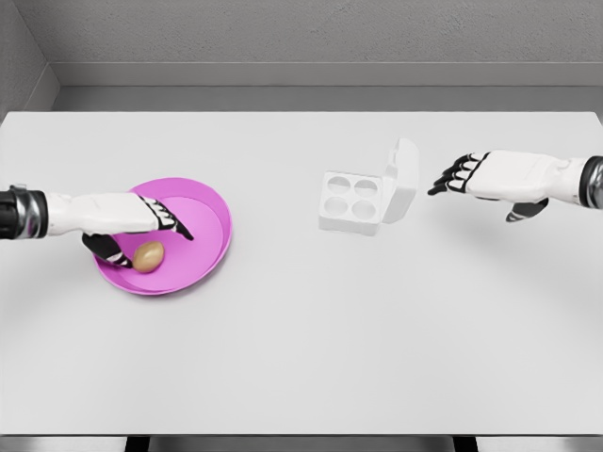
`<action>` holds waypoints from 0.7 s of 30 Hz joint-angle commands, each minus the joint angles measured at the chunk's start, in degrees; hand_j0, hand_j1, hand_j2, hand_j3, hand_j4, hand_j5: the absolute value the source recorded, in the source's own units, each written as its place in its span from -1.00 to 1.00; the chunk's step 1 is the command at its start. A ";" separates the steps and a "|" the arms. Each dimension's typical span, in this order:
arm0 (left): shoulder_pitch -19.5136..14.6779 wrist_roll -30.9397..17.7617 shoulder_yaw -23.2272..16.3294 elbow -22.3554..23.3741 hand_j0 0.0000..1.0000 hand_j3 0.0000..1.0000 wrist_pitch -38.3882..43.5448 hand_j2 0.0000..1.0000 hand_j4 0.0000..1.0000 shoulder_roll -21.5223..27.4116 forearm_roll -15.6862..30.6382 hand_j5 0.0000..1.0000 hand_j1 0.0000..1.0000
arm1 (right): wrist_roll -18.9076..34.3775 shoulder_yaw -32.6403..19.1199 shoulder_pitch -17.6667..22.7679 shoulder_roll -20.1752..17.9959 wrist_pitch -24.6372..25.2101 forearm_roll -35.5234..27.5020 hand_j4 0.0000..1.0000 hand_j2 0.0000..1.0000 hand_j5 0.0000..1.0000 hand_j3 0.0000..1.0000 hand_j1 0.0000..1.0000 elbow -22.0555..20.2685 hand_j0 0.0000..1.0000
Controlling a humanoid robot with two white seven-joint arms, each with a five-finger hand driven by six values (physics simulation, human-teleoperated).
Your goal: Pack egg into the box and close the box lid
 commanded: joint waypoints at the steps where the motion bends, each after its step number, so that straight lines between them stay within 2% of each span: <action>1: 0.00 0.03 -0.34 -0.58 0.74 0.74 0.12 0.74 0.74 0.08 0.32 0.74 0.74 | -0.02 -0.04 -0.09 -0.01 0.13 -0.20 1.00 1.00 1.00 1.00 1.00 0.41 1.00; 10: 0.09 0.03 -0.43 -1.37 0.74 0.74 0.12 0.74 0.74 0.61 0.32 0.74 0.74 | -0.02 -0.04 -0.26 -0.01 0.13 -0.20 1.00 1.00 1.00 1.00 1.00 1.46 1.00; 13: 0.17 -0.06 -1.31 -2.34 0.50 0.50 0.12 0.50 0.50 1.05 0.23 0.50 0.50 | -0.02 -0.04 -0.26 -0.01 0.13 -0.20 1.00 1.00 1.00 1.00 1.00 1.55 1.00; 21: 0.17 -0.06 -1.31 -2.34 0.46 0.46 0.12 0.46 0.46 1.05 0.23 0.46 0.46 | -0.02 -0.13 -0.26 -0.10 0.13 -0.20 1.00 1.00 1.00 1.00 1.00 1.55 1.00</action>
